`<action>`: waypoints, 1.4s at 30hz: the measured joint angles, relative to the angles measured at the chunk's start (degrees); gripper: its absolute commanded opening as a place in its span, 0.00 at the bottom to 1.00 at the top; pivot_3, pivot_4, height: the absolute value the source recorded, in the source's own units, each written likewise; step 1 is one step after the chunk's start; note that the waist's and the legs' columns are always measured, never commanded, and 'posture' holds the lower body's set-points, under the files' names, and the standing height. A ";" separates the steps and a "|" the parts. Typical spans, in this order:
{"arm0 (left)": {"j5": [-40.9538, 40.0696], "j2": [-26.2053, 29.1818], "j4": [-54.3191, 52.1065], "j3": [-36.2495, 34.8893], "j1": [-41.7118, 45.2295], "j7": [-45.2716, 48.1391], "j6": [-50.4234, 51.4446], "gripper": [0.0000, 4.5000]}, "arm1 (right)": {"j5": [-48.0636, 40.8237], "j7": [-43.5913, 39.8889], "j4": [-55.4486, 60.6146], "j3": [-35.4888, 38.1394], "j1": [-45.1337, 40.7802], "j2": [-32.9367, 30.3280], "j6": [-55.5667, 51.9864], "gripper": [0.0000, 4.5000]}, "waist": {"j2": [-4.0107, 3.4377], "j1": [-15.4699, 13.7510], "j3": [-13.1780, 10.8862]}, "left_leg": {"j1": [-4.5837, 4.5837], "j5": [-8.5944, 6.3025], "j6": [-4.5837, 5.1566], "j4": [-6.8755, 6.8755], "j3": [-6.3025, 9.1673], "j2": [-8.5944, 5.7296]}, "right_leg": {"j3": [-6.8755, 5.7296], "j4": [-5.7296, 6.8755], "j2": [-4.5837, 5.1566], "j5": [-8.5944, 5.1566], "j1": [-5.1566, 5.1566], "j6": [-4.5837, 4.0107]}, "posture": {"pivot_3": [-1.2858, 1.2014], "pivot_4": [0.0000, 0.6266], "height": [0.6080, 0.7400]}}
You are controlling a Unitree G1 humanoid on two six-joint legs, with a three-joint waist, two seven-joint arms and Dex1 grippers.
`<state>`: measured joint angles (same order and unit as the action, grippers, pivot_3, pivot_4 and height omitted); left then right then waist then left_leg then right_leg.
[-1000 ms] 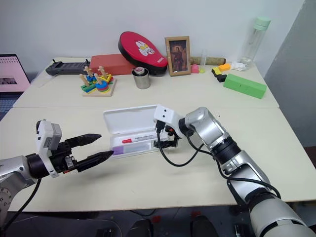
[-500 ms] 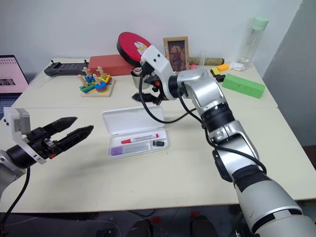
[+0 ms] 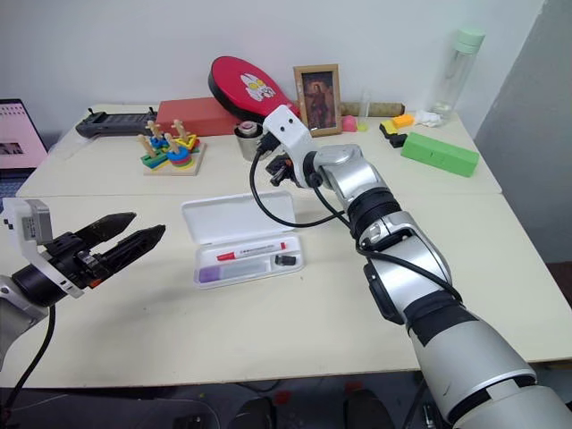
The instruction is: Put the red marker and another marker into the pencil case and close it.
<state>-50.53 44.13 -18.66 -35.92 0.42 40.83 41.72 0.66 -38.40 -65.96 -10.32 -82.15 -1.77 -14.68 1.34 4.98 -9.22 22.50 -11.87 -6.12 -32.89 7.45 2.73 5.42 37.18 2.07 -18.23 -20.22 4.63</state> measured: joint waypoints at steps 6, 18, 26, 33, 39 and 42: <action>0.01 -0.05 0.00 0.00 -0.21 0.32 -0.77 1.00 | 2.95 1.00 -2.20 -0.85 0.12 0.87 2.54 0.00 | 0.00 0.00 0.00 | -0.01 0.01 -0.01 0.00 0.00 0.00 | 0.00 0.01 0.00 0.00 0.00 0.00 | 0.52 0.24 1.00; 0.03 -0.49 0.00 0.01 -0.84 1.25 -1.20 1.00 | 7.20 -3.64 -3.65 -2.70 0.87 1.92 5.18 0.00 | 0.00 0.01 0.00 | -0.04 0.02 -0.04 0.00 0.01 0.00 | 0.00 0.03 0.00 0.00 0.02 0.00 | 0.52 0.24 1.00; 0.03 -0.48 0.00 0.01 -0.81 2.32 -1.22 1.00 | 7.10 -8.05 -3.61 -2.06 0.79 0.84 4.78 0.00 | 0.00 0.01 0.00 | -0.04 0.04 -0.08 0.00 0.01 0.00 | 0.00 0.04 0.00 0.00 0.02 0.00 | 0.52 0.24 1.00; 0.03 -0.48 0.00 0.01 -0.76 2.38 -1.21 1.00 | 7.06 -2.99 -4.09 0.28 -0.98 0.49 5.29 0.00 | 0.00 0.01 0.00 | -0.04 0.04 -0.07 0.00 0.01 0.00 | 0.00 0.02 0.00 0.00 0.02 0.00 | 0.52 0.24 1.00; 0.01 -0.48 -0.03 0.01 -0.75 2.34 -1.19 1.00 | 7.97 0.10 -5.40 0.09 -0.95 0.00 7.66 0.00 | 0.00 0.01 0.00 | -0.04 0.05 -0.08 0.00 0.01 0.00 | 0.00 0.04 0.00 0.00 0.02 0.00 | 0.52 0.24 1.00; 0.01 -0.49 -0.11 0.18 -0.62 2.15 -1.19 1.00 | 12.51 3.71 -6.67 -3.26 0.48 -1.03 13.14 0.00 | 0.01 -0.04 0.01 | -0.04 0.05 -0.08 0.00 0.01 0.00 | 0.00 0.02 0.00 0.00 0.02 0.00 | 0.52 0.24 1.00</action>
<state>-50.52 43.64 -18.77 -35.74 -0.20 42.98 40.54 13.18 -34.69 -72.63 -13.59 -81.67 -2.79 -1.54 1.35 4.94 -9.21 22.46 -11.82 -6.21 -32.89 7.46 2.73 5.42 37.20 2.07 -18.23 -20.19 4.63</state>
